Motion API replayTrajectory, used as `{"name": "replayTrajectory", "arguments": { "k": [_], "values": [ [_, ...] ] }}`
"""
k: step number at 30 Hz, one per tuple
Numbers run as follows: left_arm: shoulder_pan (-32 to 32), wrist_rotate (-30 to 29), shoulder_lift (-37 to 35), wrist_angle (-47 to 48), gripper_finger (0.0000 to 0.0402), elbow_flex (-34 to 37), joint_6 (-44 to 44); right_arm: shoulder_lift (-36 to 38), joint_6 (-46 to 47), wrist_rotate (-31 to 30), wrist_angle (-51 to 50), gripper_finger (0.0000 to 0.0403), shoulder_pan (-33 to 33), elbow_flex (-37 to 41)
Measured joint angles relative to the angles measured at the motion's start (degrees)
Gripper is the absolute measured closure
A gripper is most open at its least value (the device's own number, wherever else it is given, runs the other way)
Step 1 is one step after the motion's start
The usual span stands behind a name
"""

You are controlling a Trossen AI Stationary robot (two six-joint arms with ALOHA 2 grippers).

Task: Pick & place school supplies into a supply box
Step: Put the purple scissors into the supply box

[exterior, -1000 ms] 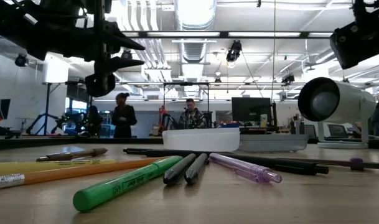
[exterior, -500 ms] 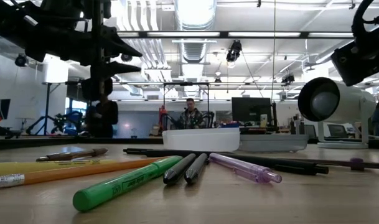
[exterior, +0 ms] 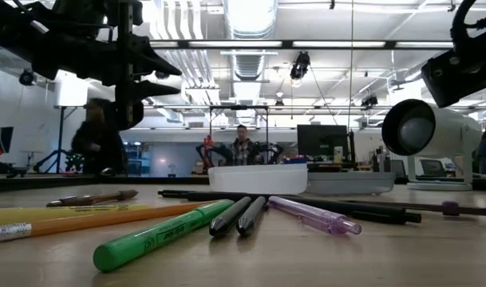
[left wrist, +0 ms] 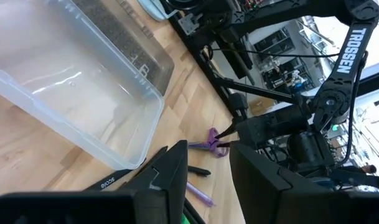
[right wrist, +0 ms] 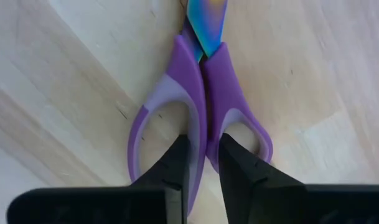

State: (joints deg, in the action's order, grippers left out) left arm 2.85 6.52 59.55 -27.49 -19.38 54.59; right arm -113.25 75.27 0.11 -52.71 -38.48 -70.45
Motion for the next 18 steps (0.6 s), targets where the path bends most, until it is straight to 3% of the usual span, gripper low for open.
{"name": "replayTrajectory", "arguments": {
  "k": [9, 18],
  "values": [
    [-0.3, 0.0, 0.0, 4.4, 0.0297, 0.0, 0.0, 1.8, 2.8, -0.6, 0.4, 0.0357, 0.0, 0.4],
    [-2.2, 0.1, 0.0, 6.4, 0.0297, 0.1, -3.1, 14.9, 18.9, -14.1, -5.2, 0.0357, 0.2, 1.4]
  ]
}}
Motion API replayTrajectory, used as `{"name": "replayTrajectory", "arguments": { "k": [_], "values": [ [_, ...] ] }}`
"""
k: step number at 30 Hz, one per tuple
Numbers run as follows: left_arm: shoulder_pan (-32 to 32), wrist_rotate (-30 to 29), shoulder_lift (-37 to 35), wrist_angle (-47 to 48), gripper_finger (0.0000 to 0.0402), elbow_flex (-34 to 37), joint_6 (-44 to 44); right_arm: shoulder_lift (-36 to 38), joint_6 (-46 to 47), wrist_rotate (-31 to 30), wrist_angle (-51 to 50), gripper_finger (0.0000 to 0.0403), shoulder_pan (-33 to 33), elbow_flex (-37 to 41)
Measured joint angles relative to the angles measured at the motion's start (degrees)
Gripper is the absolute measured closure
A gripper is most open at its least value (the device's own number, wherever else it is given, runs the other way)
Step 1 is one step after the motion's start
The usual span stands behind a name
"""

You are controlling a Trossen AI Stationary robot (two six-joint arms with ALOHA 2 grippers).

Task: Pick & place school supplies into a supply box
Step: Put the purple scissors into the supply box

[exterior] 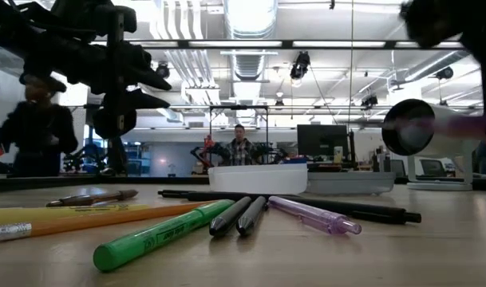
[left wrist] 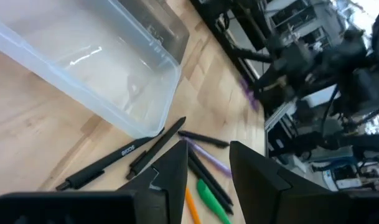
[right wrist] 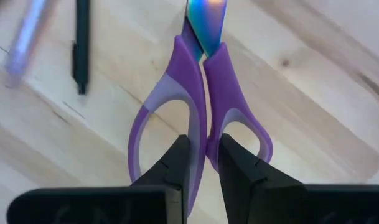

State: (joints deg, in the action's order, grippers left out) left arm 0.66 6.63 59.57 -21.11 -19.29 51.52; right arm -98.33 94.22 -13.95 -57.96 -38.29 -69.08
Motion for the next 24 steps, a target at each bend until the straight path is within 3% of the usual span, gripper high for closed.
{"name": "replayTrajectory", "arguments": {
  "k": [6, 12, 19, 24],
  "values": [
    [-0.4, -0.1, 0.0, 0.4, 0.0297, 0.3, -1.8, 8.7, 4.8, -4.7, 0.7, 0.0357, 6.3, 2.8],
    [-0.4, -0.1, -0.1, 0.8, 0.0297, 0.4, -3.2, 11.6, -9.5, -4.2, 20.1, 0.0357, 20.0, 7.5],
    [-2.2, -1.1, -4.6, 0.8, 0.0297, -2.0, -3.4, 6.3, -27.4, 4.8, 32.1, 0.0357, 35.2, 6.1],
    [-3.5, -3.7, -11.0, 2.9, 0.0297, -7.0, -9.8, -1.7, -35.2, 11.1, 32.8, 0.0357, 41.7, 1.6]
  ]
}}
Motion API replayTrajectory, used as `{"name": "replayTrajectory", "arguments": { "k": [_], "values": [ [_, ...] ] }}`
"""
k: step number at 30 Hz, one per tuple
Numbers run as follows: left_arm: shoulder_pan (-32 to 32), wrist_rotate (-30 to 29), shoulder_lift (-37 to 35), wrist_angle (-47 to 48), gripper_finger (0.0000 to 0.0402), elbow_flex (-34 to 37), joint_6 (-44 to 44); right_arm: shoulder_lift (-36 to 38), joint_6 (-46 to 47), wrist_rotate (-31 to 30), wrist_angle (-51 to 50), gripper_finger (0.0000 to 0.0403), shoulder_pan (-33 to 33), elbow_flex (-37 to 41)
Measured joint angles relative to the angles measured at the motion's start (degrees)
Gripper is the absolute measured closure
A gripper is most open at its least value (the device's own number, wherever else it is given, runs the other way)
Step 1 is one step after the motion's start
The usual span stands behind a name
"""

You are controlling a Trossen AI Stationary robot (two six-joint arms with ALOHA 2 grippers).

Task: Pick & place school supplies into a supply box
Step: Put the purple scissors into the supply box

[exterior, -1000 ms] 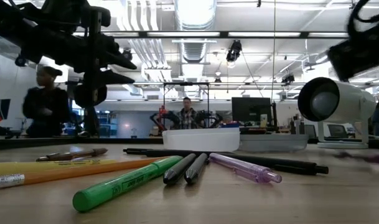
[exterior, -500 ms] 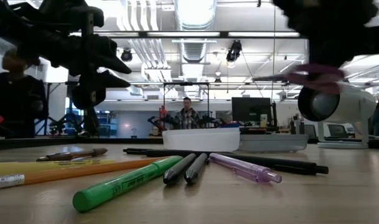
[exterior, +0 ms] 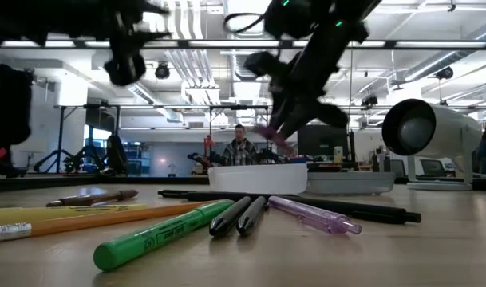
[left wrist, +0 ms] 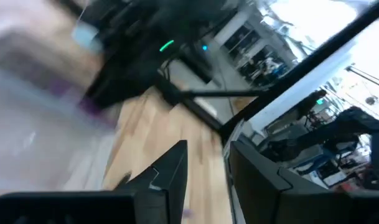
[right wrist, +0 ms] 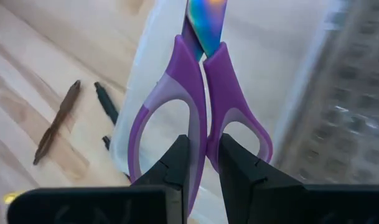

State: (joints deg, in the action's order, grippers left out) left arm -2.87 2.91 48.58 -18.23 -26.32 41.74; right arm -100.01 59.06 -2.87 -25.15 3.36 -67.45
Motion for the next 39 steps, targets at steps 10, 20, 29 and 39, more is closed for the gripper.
{"name": "replayTrajectory", "arguments": {
  "k": [10, 20, 29, 39],
  "values": [
    [-0.1, -3.3, -8.5, 20.5, 0.0297, -5.7, -2.5, -10.9, 0.8, 7.0, -4.2, 0.0353, 1.7, -8.1],
    [-0.1, -3.3, -11.2, 20.9, 0.0297, -5.4, -6.6, -16.2, 0.6, 7.2, -17.8, 0.0345, 1.6, -16.4],
    [-0.1, -3.2, -11.6, 21.8, 0.0297, -5.4, -10.1, -15.8, -8.1, 2.5, -22.3, 0.0343, -0.3, -21.0],
    [-0.1, -3.8, -11.2, 24.1, 0.0297, -5.4, -9.6, -15.7, -15.8, 3.0, -25.1, 0.0338, -0.7, -19.5]
  ]
}}
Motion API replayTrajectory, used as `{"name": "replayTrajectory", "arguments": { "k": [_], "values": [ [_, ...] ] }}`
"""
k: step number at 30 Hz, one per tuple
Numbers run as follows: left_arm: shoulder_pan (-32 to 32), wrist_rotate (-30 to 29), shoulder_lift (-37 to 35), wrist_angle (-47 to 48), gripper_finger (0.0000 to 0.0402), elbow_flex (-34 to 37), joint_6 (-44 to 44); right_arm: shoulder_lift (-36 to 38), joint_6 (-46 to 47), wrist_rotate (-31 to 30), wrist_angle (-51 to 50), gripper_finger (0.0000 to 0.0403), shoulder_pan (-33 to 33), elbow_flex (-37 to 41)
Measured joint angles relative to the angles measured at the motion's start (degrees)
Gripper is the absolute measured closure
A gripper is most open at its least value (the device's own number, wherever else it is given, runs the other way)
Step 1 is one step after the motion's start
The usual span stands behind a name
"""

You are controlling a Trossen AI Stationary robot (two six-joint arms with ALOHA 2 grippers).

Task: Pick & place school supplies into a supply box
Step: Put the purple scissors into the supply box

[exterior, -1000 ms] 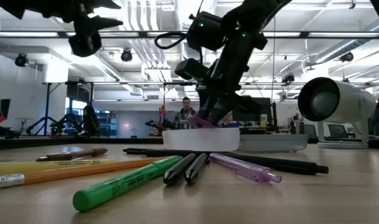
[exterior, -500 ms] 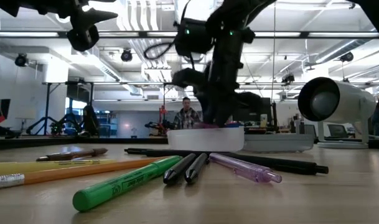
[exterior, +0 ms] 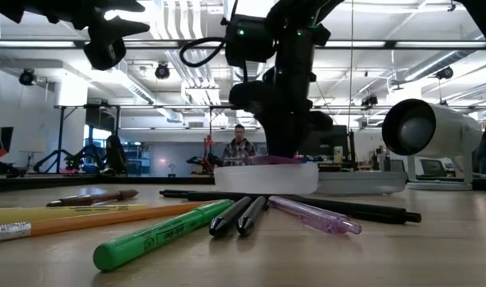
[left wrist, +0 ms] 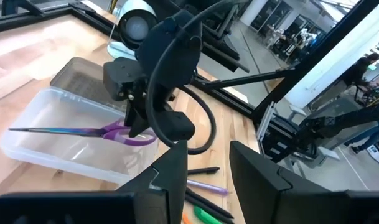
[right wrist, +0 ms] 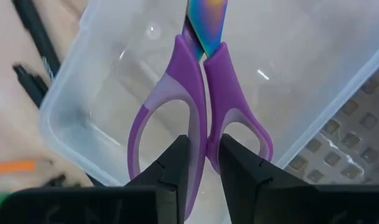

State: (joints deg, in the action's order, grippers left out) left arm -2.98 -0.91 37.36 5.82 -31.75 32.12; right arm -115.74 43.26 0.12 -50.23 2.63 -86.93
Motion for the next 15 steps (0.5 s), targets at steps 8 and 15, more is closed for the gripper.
{"name": "replayTrajectory", "arguments": {
  "k": [8, 15],
  "values": [
    [0.0, -4.0, 0.0, 0.0, 0.0297, 0.0, 1.5, 0.0, -4.8, 0.3, -0.8, 0.0338, 0.2, 0.3],
    [0.0, -4.0, 0.0, 0.0, 0.0297, 0.0, 3.7, 0.0, -3.8, 2.4, -0.6, 0.0337, 0.8, 2.5]
  ]
}}
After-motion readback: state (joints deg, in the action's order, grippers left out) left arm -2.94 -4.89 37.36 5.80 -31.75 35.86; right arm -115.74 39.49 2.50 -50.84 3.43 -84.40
